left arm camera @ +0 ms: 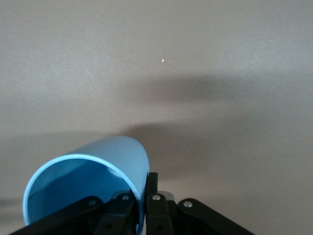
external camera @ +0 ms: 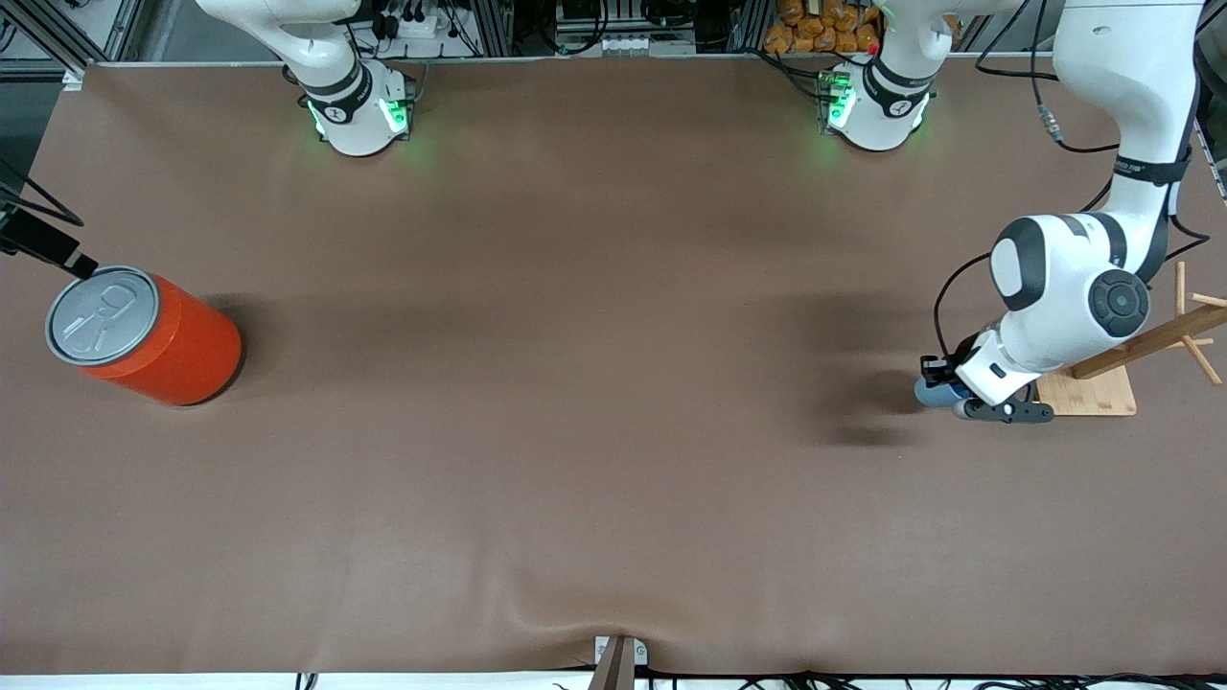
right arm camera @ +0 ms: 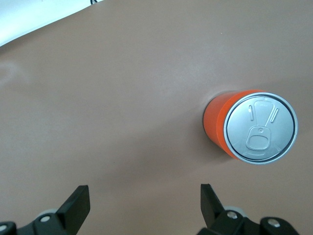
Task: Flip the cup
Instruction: 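Lower the cup upright beside the wooden stand and open the left gripper, then raise the left gripper away from the upright cup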
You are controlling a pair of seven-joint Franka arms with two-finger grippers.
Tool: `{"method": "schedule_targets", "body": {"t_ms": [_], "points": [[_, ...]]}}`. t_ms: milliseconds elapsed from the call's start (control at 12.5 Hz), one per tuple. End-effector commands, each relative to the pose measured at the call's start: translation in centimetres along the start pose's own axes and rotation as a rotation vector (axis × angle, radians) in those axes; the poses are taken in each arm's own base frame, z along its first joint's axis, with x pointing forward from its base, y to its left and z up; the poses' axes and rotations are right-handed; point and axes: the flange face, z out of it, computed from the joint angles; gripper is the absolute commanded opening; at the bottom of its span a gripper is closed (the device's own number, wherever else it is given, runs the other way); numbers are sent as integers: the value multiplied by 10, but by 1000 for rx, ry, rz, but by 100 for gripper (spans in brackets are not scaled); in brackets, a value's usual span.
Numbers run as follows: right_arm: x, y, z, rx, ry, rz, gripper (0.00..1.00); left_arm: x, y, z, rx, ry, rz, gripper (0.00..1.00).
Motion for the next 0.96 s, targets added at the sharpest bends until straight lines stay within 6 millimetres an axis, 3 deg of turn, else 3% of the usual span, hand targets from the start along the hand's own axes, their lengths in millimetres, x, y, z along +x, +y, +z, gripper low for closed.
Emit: {"method": "schedule_targets", "body": {"t_ms": [0, 80, 241, 401, 642, 883], "points": [[-20, 9, -1, -2, 37, 0, 100, 1, 7, 7, 20, 6, 3, 71], [-25, 10, 1, 2, 44, -1, 100, 3, 7, 3, 21, 8, 2, 100], [-22, 15, 1, 0, 40, 5, 100, 15, 12, -36, 14, 12, 6, 100], [-19, 14, -8, -38, 65, -16, 100, 24, 13, -117, -3, -48, 8, 100], [-21, 17, -5, -61, 44, -65, 100, -6, 36, -235, 8, 7, -95, 100], [-20, 21, -4, -66, 36, -174, 100, -42, 54, -313, 86, 33, -58, 100]]}}
